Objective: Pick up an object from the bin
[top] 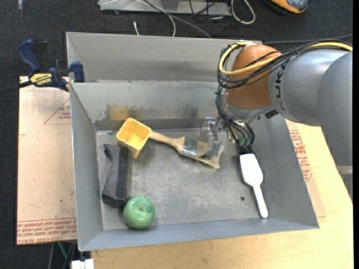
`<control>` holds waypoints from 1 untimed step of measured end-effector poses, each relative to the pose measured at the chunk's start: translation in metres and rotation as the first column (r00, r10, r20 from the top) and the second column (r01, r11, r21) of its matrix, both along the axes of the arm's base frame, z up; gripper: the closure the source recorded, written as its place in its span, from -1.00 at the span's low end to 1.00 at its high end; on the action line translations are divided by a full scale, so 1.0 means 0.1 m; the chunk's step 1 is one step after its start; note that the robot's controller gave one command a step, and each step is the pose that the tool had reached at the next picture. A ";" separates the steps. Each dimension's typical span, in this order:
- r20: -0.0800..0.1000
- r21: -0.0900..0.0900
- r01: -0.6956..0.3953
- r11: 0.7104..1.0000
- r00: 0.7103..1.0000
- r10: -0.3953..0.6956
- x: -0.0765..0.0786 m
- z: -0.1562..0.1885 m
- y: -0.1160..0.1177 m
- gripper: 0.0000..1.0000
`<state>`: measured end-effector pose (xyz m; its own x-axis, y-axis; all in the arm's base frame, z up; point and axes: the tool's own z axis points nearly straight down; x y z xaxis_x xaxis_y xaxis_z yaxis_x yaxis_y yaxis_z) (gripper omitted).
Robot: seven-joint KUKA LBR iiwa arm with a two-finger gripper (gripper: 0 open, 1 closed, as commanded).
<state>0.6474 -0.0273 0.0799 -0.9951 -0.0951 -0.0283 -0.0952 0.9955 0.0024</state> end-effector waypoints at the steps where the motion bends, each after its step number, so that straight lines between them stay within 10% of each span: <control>1: 0.002 0.000 -0.022 1.000 1.000 0.022 -0.01 0.98 0.05 1.00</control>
Offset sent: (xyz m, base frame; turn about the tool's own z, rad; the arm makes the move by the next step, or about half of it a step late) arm 0.0000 -0.0008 0.1670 -0.0334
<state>0.6469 -0.0221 0.1778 -0.9926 -0.1174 -0.0307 -0.1175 0.9931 0.0019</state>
